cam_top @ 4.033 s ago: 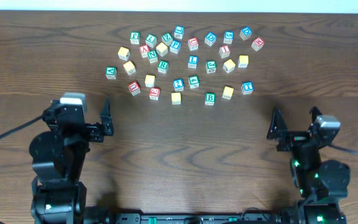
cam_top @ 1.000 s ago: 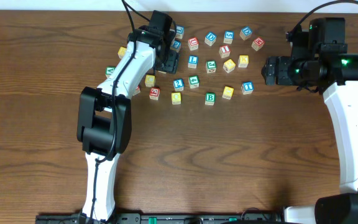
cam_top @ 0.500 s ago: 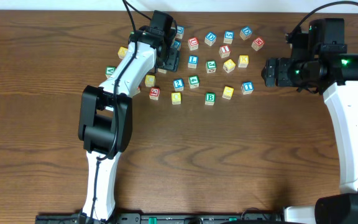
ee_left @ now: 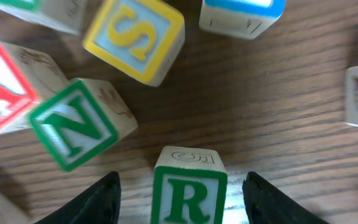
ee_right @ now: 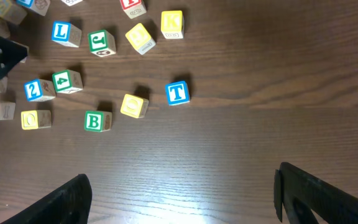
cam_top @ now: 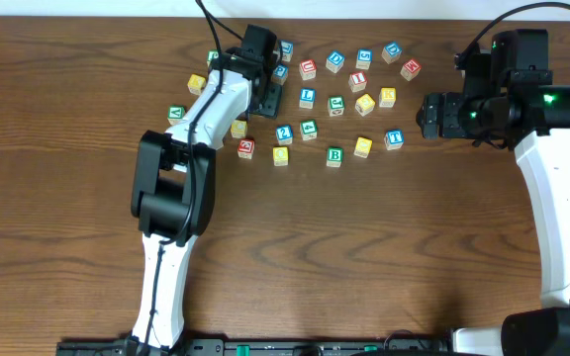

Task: Spell out ROBOT
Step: 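Lower the left gripper onto the green R block and grasp it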

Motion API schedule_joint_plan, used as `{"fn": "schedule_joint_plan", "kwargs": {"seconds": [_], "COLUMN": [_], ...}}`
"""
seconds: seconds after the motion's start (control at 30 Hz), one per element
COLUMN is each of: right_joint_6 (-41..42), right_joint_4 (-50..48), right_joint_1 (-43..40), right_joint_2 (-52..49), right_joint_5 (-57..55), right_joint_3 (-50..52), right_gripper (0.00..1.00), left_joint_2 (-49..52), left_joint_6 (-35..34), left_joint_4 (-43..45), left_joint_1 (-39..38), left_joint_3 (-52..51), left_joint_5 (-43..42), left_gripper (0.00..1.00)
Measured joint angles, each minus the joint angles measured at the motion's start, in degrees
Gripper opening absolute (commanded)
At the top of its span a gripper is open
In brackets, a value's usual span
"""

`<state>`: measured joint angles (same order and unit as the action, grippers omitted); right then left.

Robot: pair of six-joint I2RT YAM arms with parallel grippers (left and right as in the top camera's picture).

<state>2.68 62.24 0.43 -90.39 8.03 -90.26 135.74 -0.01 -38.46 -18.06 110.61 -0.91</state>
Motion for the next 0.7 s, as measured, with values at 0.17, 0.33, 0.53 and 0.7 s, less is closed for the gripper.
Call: {"fn": "schedule_joint_plan", "kwargs": {"seconds": [0.17, 0.33, 0.53, 0.7], "right_joint_6": [0.0, 0.0, 0.0, 0.0], "right_joint_4": [0.1, 0.1, 0.1, 0.1], "right_joint_1": [0.0, 0.0, 0.0, 0.0], "right_joint_2": [0.0, 0.0, 0.0, 0.0], "right_joint_5": [0.0, 0.0, 0.0, 0.0], "right_joint_3": [0.0, 0.0, 0.0, 0.0], "right_gripper": [0.94, 0.94, 0.94, 0.94], "left_joint_2": [0.7, 0.7, 0.7, 0.5], "left_joint_6": [-0.1, 0.0, 0.0, 0.0], "left_joint_4": [0.1, 0.6, 0.6, 0.5], "left_joint_1": [0.0, 0.0, 0.0, 0.0], "left_joint_3": [0.0, 0.0, 0.0, 0.0], "left_joint_5": [-0.1, 0.0, -0.1, -0.1], "left_gripper": [0.45, 0.37, 0.27, 0.24]}}
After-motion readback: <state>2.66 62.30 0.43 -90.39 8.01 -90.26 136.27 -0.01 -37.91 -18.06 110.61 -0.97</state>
